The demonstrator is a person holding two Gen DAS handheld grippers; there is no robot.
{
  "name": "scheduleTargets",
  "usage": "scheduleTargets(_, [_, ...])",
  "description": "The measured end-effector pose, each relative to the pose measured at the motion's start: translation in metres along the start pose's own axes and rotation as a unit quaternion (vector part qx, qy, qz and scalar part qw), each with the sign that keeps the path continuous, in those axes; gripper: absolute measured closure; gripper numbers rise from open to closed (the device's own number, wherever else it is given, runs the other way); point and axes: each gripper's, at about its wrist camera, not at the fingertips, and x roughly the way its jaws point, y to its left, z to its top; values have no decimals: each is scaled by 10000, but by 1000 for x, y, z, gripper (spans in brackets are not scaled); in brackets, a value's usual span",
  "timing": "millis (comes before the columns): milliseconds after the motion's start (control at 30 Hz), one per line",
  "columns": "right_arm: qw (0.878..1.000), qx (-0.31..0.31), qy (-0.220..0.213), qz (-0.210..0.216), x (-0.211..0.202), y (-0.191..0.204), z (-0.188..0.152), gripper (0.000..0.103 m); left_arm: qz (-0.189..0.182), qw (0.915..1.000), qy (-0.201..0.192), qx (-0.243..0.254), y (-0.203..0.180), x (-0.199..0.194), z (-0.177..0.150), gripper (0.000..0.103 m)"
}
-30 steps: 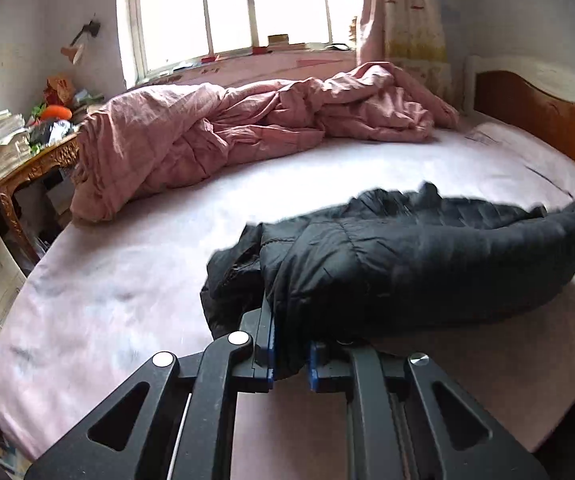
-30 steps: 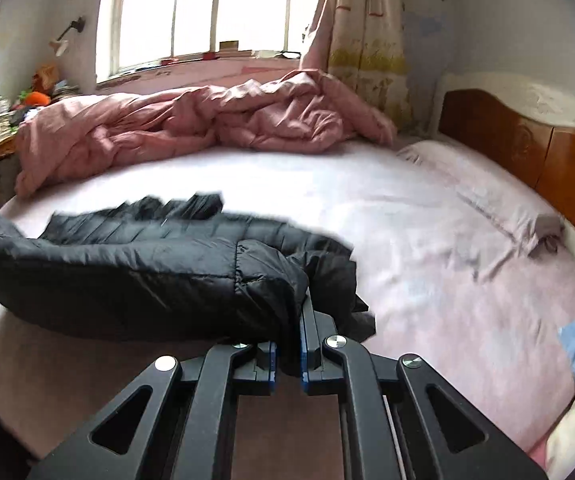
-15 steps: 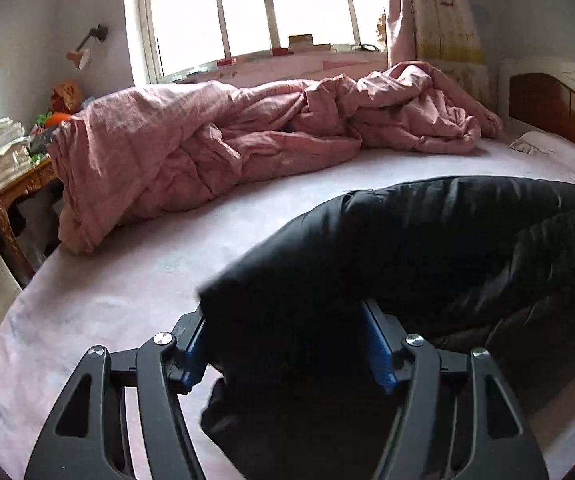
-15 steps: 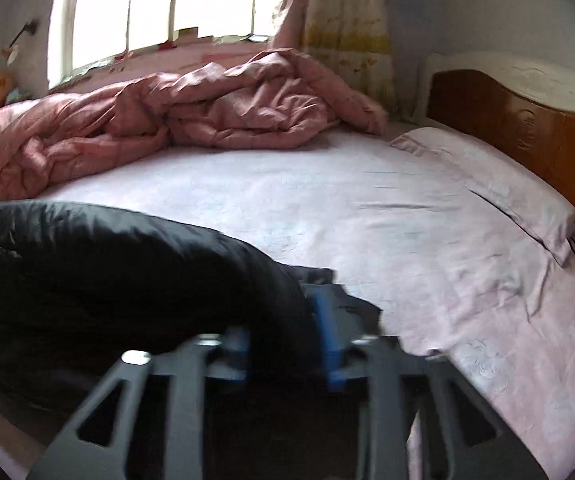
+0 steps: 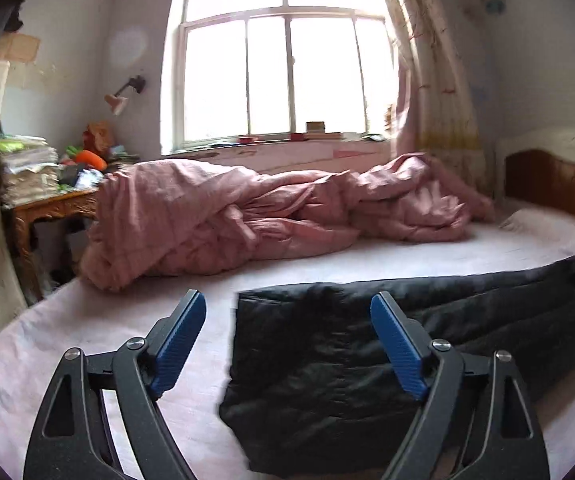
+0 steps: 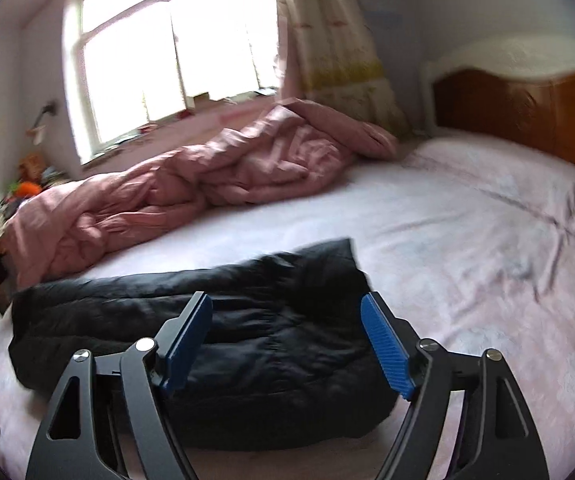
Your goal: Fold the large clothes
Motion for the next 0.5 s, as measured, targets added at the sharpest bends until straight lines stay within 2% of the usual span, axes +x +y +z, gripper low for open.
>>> scheduleTargets(133, [9981, -439, -230, 368, -8, 24, -1, 18, -320, 9994, 103, 43, -17, 0, 3, 0])
scheduleTargets(233, [9963, -359, -188, 763, 1, 40, -1, 16, -479, 9979, 437, 28, -31, 20, 3, 0])
scheduleTargets(367, [9972, -470, 205, 537, 37, 66, -4, 16, -540, 9929, 1054, 124, -49, 62, -4, 0])
scheduleTargets(467, [9939, -398, 882, 531, 76, 77, -13, 16, -417, 9890, 1397, 244, -60, 90, -13, 0])
scheduleTargets(500, [9903, -347, 1232, 542, 95, 79, -18, 16, -352, 9878, 1495, 269, -62, 97, -17, 0])
